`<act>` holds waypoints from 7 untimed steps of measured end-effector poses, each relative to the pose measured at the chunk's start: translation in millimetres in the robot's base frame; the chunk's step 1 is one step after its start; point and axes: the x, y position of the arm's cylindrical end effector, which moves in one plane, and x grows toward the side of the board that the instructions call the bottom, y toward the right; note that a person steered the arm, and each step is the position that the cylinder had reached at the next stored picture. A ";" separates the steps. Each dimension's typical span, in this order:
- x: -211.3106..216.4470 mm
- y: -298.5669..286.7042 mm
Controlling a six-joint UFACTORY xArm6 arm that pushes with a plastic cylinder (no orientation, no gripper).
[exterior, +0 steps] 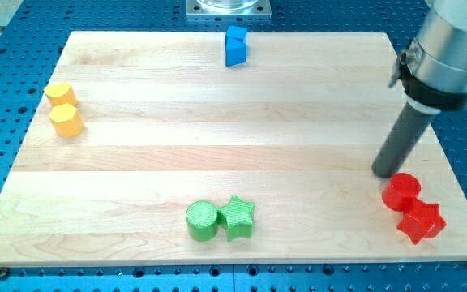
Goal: Separate the blue cube from the blue triangle
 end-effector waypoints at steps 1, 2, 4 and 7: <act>-35.2 -98.3; -117.9 -218.3; -285.2 -261.5; -258.0 -174.4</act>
